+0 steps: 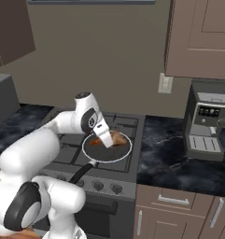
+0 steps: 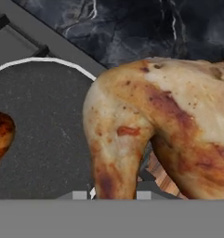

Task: Take the chicken drumsticks from the pan and place one on each plate on the dining counter.

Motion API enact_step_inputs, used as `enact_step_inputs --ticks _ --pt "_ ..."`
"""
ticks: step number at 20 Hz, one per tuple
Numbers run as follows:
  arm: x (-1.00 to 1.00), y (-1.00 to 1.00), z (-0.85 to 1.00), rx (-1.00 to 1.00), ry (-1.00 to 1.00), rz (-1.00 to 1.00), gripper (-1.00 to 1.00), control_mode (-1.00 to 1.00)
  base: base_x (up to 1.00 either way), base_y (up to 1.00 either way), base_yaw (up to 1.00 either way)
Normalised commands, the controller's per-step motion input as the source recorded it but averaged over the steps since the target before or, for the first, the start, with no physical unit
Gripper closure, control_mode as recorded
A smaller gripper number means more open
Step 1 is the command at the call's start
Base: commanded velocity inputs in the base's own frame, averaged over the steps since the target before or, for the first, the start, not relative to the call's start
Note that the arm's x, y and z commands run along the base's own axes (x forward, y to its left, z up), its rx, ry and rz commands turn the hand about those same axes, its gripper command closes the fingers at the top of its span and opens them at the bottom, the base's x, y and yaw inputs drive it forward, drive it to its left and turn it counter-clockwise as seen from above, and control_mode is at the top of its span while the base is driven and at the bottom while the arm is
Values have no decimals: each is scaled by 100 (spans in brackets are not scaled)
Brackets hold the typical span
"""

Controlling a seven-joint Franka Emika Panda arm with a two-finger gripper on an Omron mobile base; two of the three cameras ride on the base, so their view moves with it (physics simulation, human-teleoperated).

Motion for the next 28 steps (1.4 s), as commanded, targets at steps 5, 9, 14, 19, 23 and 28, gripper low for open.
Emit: enact_step_inputs --ticks 5,9,14,19,23,28 --pt "-28 -9 100 -1 0 1 100 -100 0 0 0" --pt "-19 0 88 -1 -3 6 100 -100 0 0 0" --pt "0 0 0 0 0 0 100 100 -23 0 4" --pt "0 0 0 0 0 0 100 100 -36 0 -50" --pt "0 0 0 0 0 0 100 100 -35 4 -77" --pt "0 0 0 0 0 0 100 100 -25 15 -86"
